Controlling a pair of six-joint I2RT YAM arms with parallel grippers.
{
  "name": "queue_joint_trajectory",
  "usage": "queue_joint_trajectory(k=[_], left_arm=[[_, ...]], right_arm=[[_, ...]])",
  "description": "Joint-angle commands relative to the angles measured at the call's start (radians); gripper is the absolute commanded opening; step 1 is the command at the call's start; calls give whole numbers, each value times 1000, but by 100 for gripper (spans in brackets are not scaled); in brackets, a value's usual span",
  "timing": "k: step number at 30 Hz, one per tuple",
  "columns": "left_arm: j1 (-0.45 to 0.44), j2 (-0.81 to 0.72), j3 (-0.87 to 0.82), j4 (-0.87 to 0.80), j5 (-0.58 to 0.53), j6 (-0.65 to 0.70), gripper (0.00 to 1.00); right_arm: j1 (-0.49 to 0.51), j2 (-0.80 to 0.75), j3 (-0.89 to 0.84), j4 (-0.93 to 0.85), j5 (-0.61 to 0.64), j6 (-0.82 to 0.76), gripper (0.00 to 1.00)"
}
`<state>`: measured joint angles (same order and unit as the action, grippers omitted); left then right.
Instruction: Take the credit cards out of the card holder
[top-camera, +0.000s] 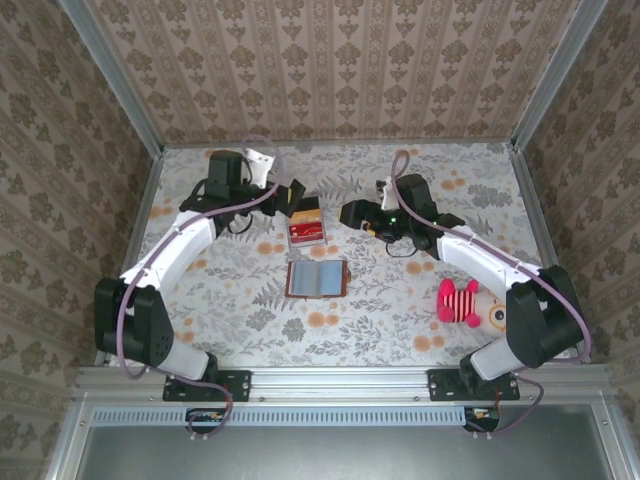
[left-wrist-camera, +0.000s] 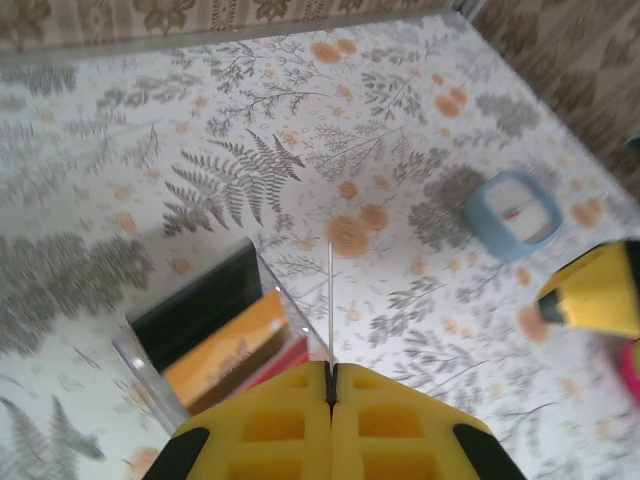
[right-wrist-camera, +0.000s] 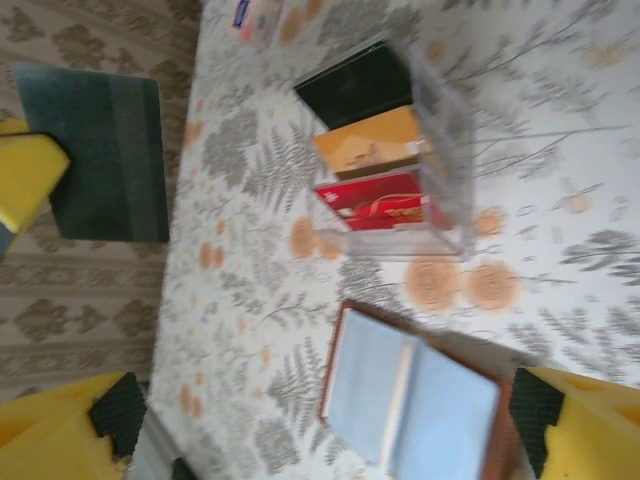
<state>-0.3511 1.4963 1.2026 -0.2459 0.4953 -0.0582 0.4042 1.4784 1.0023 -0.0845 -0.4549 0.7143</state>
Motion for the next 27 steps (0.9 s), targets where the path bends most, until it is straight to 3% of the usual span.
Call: queue_joint_trajectory(k=[1,7,12,17,27], left_arm=[[-25,45,90,-79,-52,321,0],[-25,155,235,-148,-5,552,0],[-25,290,376,-301,-28,730,0],[-17,384,415,-301,10,883,0],[-18,502,532,-428,-3,1016,0]], right_arm=[[-12,-56,0,-120,106,-81,100],[-32,-66,-14,-142,130,-51,100],[-35,-66,-23,-126,114,-32,100],[-34,-78,-31,-122,96,-43,100],[-34,-80,-36,-146,93,-42,100]])
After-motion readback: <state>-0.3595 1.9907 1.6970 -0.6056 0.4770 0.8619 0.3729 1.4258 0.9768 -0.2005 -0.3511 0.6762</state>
